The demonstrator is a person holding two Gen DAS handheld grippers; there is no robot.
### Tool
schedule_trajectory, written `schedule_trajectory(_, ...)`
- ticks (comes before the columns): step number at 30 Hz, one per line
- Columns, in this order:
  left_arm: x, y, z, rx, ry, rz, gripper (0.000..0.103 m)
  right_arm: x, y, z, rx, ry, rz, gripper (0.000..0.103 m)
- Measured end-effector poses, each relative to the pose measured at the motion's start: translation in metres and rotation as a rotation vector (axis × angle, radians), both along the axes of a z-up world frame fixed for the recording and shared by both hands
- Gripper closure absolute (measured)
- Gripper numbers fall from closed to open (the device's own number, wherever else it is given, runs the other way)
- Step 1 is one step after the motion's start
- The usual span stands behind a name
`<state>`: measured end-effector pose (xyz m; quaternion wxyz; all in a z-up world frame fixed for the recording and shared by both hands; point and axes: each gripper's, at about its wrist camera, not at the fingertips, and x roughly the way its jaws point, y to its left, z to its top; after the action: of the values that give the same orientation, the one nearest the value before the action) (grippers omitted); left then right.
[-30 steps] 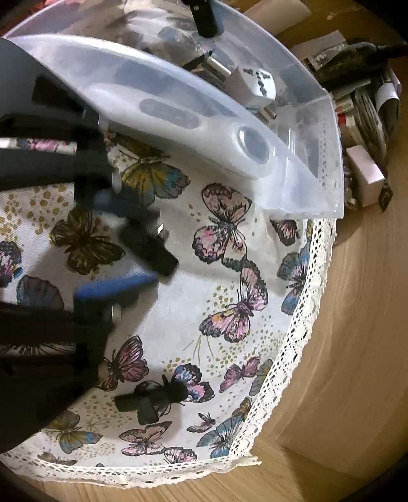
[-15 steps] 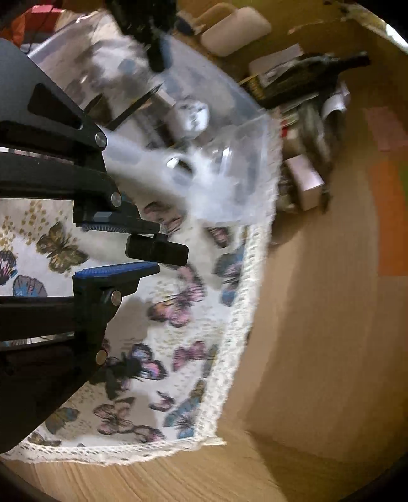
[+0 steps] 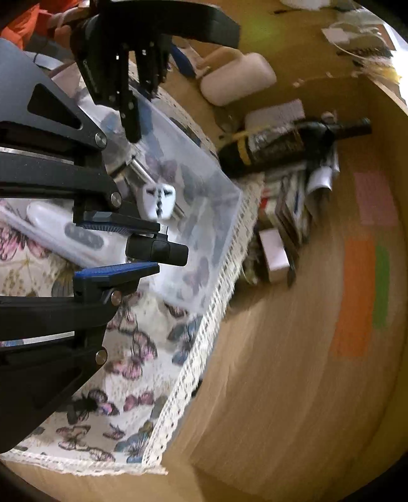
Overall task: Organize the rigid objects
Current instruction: 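Carry the black item into the clear box and release it with the right gripper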
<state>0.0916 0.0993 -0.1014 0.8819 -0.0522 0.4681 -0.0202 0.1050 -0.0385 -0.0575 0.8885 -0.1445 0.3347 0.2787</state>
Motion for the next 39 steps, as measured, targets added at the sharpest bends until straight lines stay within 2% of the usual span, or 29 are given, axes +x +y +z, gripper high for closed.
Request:
schedule_trajectory(8,0.0,-0.001,0.0,-0.001,-0.001,-0.001,0.09,-0.001,0.022,-0.02,-0.059,0.063,0.061,0.087)
schedule_trajectory(17,-0.001,0.0,-0.001,-0.014,0.001,0.003,0.09,0.002,0.026,-0.031,-0.076,0.104,0.058,0.086)
schedule_trajectory(22,-0.003,0.001,0.002,-0.005,-0.012,0.007,0.089,-0.005,0.025,-0.026,-0.074,0.068,0.056,0.073)
schedule_trajectory(24,-0.005,0.001,0.006,-0.003,-0.024,0.012,0.088,-0.01,0.022,-0.02,-0.06,0.041,0.051,0.064)
schedule_trajectory(26,-0.007,0.001,0.01,0.022,-0.052,0.03,0.083,-0.015,0.017,-0.012,-0.039,0.009,0.035,0.056)
schedule_trajectory(28,-0.01,0.002,0.014,0.041,-0.08,0.046,0.067,-0.019,0.011,-0.005,-0.017,-0.021,0.02,0.047)
schedule_trajectory(30,-0.013,0.002,0.02,0.042,-0.112,0.056,0.058,-0.025,0.003,0.003,0.011,-0.058,0.0,0.032)
schedule_trajectory(32,-0.02,0.0,0.028,0.048,-0.159,0.067,0.051,-0.031,-0.004,0.01,0.033,-0.095,-0.023,0.023)
schedule_trajectory(37,-0.038,-0.012,0.051,0.07,-0.273,0.06,0.027,-0.047,-0.024,0.026,0.083,-0.187,-0.109,0.016)
schedule_trajectory(39,-0.047,-0.018,0.062,0.078,-0.327,0.055,0.021,-0.053,-0.031,0.031,0.103,-0.213,-0.129,0.009)
